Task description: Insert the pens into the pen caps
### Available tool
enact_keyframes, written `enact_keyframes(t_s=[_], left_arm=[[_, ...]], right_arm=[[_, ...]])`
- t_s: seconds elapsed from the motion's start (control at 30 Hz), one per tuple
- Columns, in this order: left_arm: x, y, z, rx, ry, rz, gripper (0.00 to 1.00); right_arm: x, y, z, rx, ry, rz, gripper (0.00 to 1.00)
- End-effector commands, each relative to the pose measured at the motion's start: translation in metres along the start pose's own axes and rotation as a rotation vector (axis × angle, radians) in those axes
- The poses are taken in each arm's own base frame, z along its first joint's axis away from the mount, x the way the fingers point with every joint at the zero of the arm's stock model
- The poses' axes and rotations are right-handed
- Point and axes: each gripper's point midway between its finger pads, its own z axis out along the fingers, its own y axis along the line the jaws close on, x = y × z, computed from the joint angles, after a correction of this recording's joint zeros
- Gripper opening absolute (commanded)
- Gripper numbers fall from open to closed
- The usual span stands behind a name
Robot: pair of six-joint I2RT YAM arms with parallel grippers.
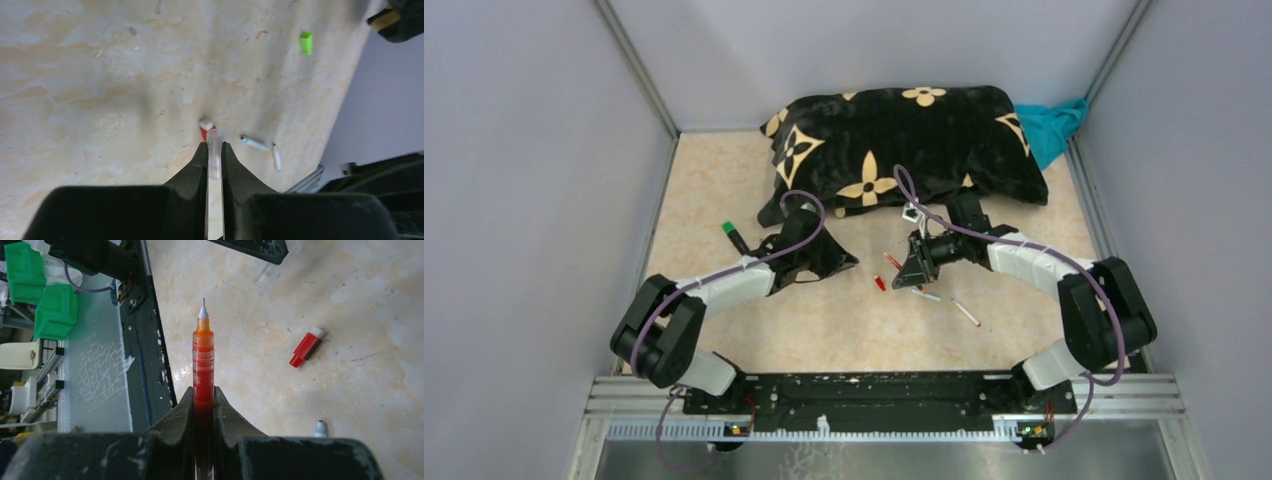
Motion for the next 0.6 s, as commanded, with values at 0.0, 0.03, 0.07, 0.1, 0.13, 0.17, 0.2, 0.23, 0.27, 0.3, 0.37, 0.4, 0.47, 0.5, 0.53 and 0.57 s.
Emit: enact_keyframes(t_s=[0.0,0.03,0.07,0.1,0.13,0.17,0.2,0.23,0.27,0.3,0.37,0.4,0.47,0.5,0.53,0.57], left_arm=[[-0.006,-0.030,-0.010,0.147,-0.022,-0.084,0.00],[-0.008,-0.034,-0.012,0.166,-0.027,-0.103,0.00],[-0.009,-0.037,-0.013,0.181,-0.031,-0.118,0.00],[-0.010,-0.039,-0.014,0.190,-0.036,-0.135,0.00],[-0.012,-0.041,-0.015,0.198,-0.044,-0.150,0.00],[-0.013,-0.042,-0.016,0.205,-0.050,-0.162,0.00],[-0.015,-0.044,-0.017,0.210,-0.059,-0.174,0.00],[-0.017,-0.045,-0.017,0.214,-0.069,-0.186,0.00],[-0.019,-0.047,-0.019,0.220,-0.078,-0.190,0.00],[-0.022,-0.048,-0.019,0.221,-0.092,-0.191,0.00],[-0.026,-0.050,-0.020,0.225,-0.111,-0.192,0.00],[-0.027,-0.051,-0.020,0.226,-0.119,-0.194,0.00],[-0.030,-0.051,-0.022,0.229,-0.133,-0.196,0.00],[-0.031,-0.052,-0.023,0.234,-0.139,-0.198,0.00],[-0.031,-0.052,-0.023,0.234,-0.142,-0.199,0.00],[-0.031,-0.052,-0.023,0.236,-0.143,-0.199,0.00]], right_arm=[[-0.001,0.008,0.017,-0.064,0.004,0.020,0.00],[0.002,0.009,0.021,-0.063,0.016,0.029,0.00],[0.004,0.010,0.024,-0.062,0.027,0.031,0.00],[0.007,0.011,0.027,-0.059,0.037,0.034,0.00],[0.009,0.012,0.030,-0.054,0.046,0.042,0.00],[0.012,0.013,0.033,-0.050,0.052,0.056,0.00],[0.013,0.013,0.035,-0.049,0.053,0.063,0.00],[0.015,0.013,0.037,-0.044,0.055,0.079,0.00],[0.016,0.012,0.038,-0.040,0.057,0.097,0.00],[0.016,0.012,0.039,-0.039,0.055,0.109,0.00],[0.016,0.012,0.041,-0.037,0.054,0.130,0.00],[0.016,0.012,0.041,-0.037,0.054,0.140,0.00],[0.018,0.010,0.043,-0.033,0.057,0.151,0.00],[0.018,0.010,0.043,-0.032,0.060,0.154,0.00],[0.018,0.011,0.043,-0.031,0.061,0.155,0.00],[0.018,0.010,0.044,-0.029,0.061,0.156,0.00]])
